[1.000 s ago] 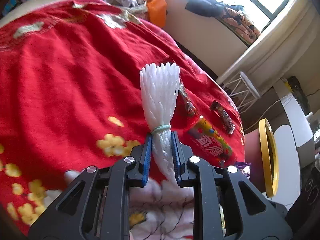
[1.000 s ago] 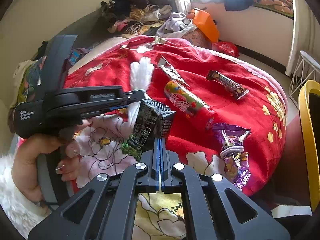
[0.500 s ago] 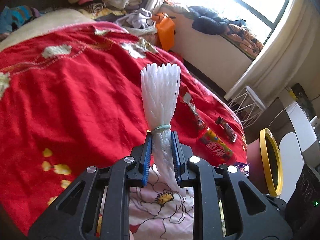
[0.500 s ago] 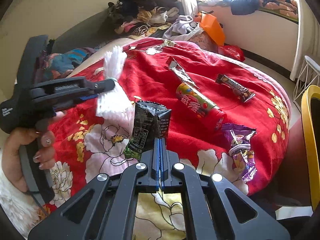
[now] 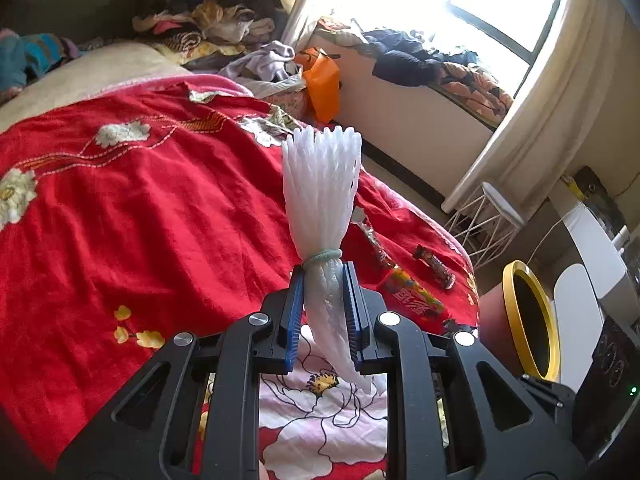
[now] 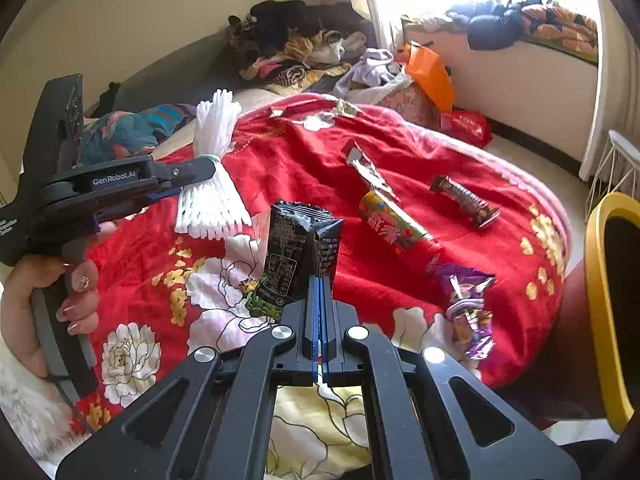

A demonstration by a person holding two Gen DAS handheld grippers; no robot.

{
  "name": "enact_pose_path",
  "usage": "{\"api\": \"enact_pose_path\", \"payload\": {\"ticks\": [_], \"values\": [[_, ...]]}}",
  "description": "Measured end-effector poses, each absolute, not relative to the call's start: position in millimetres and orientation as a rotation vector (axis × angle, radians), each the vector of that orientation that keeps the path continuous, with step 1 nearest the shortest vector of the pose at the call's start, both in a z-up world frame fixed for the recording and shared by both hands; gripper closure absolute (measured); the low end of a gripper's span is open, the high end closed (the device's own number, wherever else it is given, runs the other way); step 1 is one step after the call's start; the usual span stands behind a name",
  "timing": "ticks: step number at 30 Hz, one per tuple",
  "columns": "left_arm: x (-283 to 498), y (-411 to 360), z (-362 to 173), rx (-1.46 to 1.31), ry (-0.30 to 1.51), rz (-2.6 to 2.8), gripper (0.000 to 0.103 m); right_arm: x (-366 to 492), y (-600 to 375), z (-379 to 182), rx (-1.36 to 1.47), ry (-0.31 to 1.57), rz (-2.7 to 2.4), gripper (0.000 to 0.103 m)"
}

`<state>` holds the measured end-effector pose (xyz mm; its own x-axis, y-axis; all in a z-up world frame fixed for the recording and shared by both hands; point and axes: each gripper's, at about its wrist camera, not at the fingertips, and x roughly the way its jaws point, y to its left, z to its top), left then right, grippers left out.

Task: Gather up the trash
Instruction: 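Carry the mesh sleeve with the left tool while the right tool carries the black packet over the bin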

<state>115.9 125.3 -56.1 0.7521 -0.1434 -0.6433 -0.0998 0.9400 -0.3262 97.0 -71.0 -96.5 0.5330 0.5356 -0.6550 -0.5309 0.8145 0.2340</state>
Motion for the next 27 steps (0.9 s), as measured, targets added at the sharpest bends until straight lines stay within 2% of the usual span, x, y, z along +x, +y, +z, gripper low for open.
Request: {"api": "enact_pose_path", "payload": {"ticks": [27], "values": [[104, 67, -19, -0.269, 0.661, -0.12, 0.09, 108, -157, -56, 0.153, 0.675, 0.492, 0.102]]}}
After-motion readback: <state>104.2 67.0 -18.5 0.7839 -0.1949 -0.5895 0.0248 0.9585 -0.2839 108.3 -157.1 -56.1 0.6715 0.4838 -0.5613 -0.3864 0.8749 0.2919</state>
